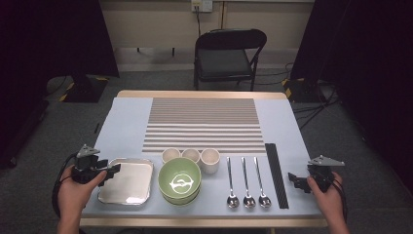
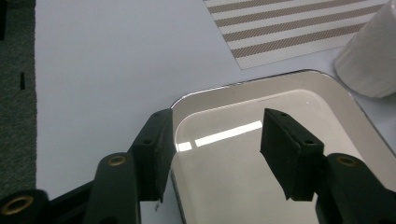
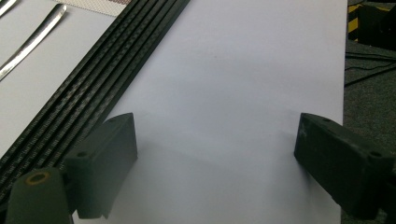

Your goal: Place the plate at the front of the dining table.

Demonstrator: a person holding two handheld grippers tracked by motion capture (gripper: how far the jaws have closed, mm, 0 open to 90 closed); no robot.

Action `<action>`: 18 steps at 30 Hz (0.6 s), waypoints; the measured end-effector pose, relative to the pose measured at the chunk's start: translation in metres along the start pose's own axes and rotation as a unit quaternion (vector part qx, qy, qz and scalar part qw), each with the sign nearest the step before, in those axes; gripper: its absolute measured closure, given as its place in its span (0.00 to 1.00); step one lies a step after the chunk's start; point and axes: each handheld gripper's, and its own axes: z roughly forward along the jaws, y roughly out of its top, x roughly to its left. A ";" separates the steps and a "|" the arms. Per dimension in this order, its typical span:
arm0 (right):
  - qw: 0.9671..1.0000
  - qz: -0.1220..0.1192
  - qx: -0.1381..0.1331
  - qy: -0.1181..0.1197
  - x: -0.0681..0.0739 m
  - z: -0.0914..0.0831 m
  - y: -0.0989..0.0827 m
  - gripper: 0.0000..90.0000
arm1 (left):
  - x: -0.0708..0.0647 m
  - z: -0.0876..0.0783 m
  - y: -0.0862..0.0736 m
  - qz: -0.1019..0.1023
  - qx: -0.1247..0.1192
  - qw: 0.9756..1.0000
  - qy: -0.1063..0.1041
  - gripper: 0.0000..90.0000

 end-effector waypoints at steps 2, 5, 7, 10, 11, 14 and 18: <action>1.000 0.000 0.000 0.000 0.000 0.000 0.000 0.13 | 0.001 -0.001 0.001 -0.002 0.003 1.000 0.008 0.54; 1.000 -0.001 -0.001 -0.001 0.000 0.000 0.000 0.13 | 0.003 -0.002 0.001 -0.005 0.011 1.000 0.018 0.63; 1.000 -0.002 -0.002 -0.001 0.000 0.000 0.000 0.13 | 0.005 -0.003 0.001 -0.010 0.017 0.999 0.027 0.67; 1.000 -0.002 -0.002 -0.001 0.000 0.000 0.000 0.13 | 0.005 -0.004 0.001 -0.008 0.023 0.999 0.035 0.71; 1.000 -0.002 -0.002 -0.001 0.000 0.000 0.000 0.13 | 0.006 -0.005 0.001 -0.020 0.028 0.999 0.041 0.73; 1.000 -0.002 -0.002 -0.001 0.000 0.000 0.000 0.13 | 0.007 -0.007 0.001 -0.027 0.031 0.998 0.045 0.77; 1.000 -0.002 -0.001 -0.001 0.000 0.000 0.000 0.13 | 0.009 -0.009 0.000 -0.036 0.040 0.997 0.053 0.82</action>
